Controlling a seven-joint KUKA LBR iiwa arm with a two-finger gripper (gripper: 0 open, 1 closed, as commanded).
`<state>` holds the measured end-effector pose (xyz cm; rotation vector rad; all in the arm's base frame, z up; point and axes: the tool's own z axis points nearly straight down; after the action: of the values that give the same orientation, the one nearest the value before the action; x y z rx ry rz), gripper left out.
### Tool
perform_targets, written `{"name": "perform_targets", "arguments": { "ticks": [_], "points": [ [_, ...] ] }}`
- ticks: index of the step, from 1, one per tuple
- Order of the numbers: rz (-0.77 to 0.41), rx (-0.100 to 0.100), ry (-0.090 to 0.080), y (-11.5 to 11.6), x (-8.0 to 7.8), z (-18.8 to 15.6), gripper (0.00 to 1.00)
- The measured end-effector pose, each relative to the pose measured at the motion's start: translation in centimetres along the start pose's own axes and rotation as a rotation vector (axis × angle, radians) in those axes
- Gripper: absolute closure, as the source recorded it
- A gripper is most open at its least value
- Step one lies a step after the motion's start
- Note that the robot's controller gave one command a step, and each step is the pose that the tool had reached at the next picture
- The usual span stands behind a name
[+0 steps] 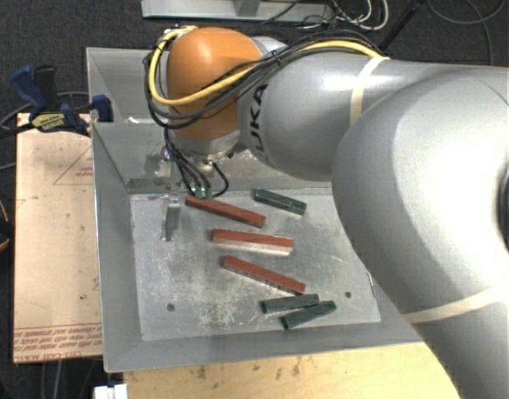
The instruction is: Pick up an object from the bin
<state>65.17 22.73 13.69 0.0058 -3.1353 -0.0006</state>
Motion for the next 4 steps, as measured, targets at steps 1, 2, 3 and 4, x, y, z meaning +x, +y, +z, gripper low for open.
{"name": "perform_targets", "arguments": {
  "ticks": [1, 2, 3, 4],
  "points": [
    [0.003, -0.002, -0.008, -0.1, -0.2, -0.5, 0.00],
    [-0.162, -0.003, -0.020, -5.2, -0.2, 6.1, 1.00],
    [-0.162, -0.003, -0.020, -5.2, -0.2, 6.1, 1.00],
    [-0.154, 0.000, -0.002, -5.1, 1.0, 2.0, 1.00]
  ]
}}
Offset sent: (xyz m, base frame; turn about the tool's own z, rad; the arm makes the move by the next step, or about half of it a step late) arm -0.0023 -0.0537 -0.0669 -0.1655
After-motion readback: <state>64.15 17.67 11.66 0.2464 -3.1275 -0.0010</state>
